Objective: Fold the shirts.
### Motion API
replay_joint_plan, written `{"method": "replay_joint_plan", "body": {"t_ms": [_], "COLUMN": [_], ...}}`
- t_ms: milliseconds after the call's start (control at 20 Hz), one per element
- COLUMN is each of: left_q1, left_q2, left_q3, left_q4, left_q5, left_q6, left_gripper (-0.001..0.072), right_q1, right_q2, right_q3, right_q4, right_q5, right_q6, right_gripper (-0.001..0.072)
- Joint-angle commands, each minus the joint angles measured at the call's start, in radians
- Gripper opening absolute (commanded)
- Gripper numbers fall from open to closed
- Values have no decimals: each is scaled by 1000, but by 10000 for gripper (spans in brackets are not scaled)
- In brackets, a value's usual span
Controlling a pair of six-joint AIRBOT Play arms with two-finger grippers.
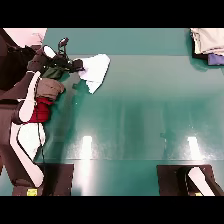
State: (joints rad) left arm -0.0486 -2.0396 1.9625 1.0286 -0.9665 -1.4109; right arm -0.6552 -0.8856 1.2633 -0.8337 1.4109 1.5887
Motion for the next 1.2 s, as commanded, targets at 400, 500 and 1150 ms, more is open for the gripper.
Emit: {"method": "replay_joint_plan", "body": {"t_ms": [400,500,1150], "left_q1": [-72,-148,-357], "left_q2": [424,550,612], "left_q3": [144,113,-465], "left_q4": [-343,-343,-156], "left_q5": [-205,-260,-272], "left_q6": [244,246,179], "left_gripper": [25,25,613], "right_q1": [42,105,373], "right_q2": [9,7,6], "right_q3": [227,291,350], "right_q4": [119,113,97], "right_q5": [-176,-221,-264], "right_q6": [-145,-162,-185], "right_gripper": [18,18,18]}}
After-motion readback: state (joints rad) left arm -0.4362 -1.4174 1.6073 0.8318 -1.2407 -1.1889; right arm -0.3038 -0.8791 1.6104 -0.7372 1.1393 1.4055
